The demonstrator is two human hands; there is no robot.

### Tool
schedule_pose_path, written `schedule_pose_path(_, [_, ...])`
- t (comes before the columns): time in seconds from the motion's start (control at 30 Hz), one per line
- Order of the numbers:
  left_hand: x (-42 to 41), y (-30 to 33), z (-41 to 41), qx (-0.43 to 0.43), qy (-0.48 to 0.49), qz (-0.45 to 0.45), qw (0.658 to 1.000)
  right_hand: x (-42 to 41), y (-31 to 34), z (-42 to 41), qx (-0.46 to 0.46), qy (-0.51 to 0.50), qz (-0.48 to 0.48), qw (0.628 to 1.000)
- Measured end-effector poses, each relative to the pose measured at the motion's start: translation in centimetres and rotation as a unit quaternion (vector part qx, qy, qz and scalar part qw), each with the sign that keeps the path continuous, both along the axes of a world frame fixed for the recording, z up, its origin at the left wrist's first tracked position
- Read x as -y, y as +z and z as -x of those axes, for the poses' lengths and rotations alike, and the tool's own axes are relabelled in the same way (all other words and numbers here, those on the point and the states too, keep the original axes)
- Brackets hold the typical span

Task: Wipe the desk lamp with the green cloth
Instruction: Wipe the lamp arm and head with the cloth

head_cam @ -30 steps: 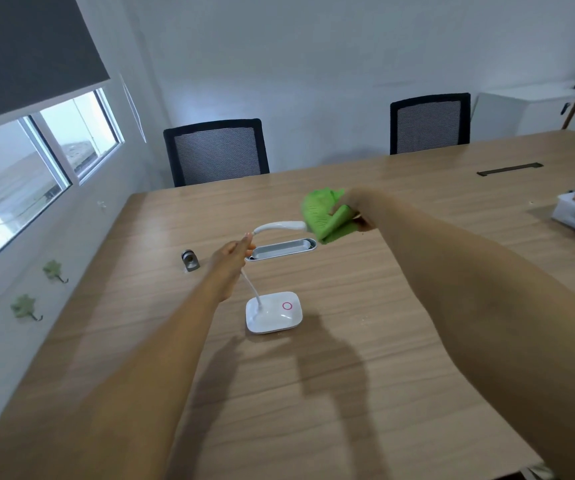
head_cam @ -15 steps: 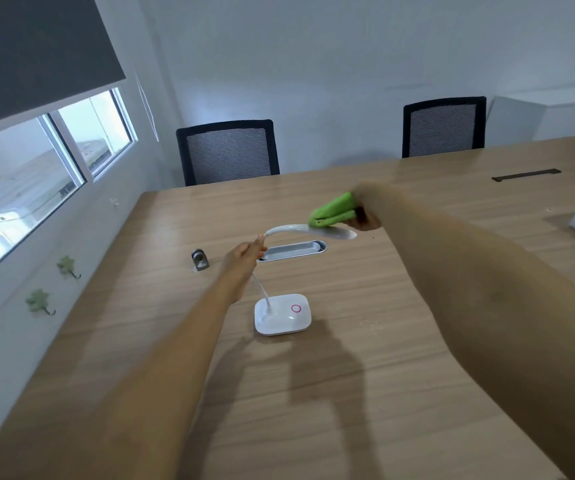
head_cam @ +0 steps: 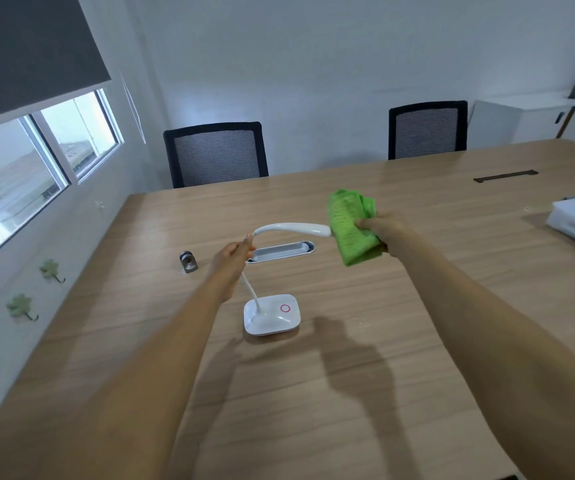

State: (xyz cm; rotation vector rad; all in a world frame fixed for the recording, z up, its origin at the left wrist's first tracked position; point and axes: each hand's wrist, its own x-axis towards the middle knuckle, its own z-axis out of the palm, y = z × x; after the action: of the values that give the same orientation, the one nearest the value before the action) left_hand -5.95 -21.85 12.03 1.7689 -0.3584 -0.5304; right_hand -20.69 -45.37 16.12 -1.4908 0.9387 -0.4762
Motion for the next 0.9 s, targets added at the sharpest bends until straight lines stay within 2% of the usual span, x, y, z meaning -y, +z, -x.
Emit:
schedule_pose_path(0.07, [0.0, 0.0, 0.0, 0.001, 0.002, 0.0, 1.0, -0.5, -0.1, 0.8, 0.073, -0.015, 0.016, 0.997])
schedule_pose_path(0.17, [0.0, 0.0, -0.1, 0.001, 0.003, 0.002, 1.0, -3.2, -0.2, 1.1, 0.138, 0.049, -0.007, 0.989])
schedule_pose_path(0.3, [0.0, 0.0, 0.0, 0.0, 0.0, 0.003, 1.0, -4.7, -2.5, 1.3, 0.1, 0.027, -0.033, 0.994])
schedule_pose_path(0.37, [0.0, 0.1, 0.1, 0.002, 0.001, 0.002, 1.0, -4.0, -4.2, 2.2, 0.105, -0.029, -0.103, 0.989])
schedule_pose_path(0.43, [0.0, 0.1, 0.1, -0.001, 0.006, 0.004, 1.0, -3.3, -6.3, 3.2, 0.12, -0.139, -0.16, 0.97])
schedule_pose_path(0.5, [-0.1, 0.2, 0.2, -0.005, 0.008, 0.004, 1.0, -3.3, -9.0, 4.0, 0.113, -0.255, -0.188, 0.942])
schedule_pose_path(0.57, [-0.1, 0.2, 0.2, -0.01, 0.006, 0.005, 1.0, -4.4, -11.7, 3.9, 0.075, -0.287, -0.19, 0.936])
schedule_pose_path(0.63, [-0.1, 0.2, 0.1, -0.015, 0.004, 0.008, 1.0, -6.0, -14.5, 2.6, 0.021, -0.236, -0.175, 0.956])
schedule_pose_path(0.73, [0.0, -0.1, -0.3, -0.016, 0.007, 0.015, 1.0, -8.3, -17.9, -1.3, -0.054, -0.098, -0.102, 0.988])
schedule_pose_path(0.8, [0.1, -0.4, -0.6, -0.02, 0.005, 0.026, 0.999, -10.8, -17.3, -3.7, -0.077, -0.028, -0.069, 0.994])
schedule_pose_path(0.9, [0.2, -0.8, -1.1, -0.028, 0.001, 0.031, 0.999, -13.7, -15.8, -6.1, -0.096, 0.025, -0.033, 0.995])
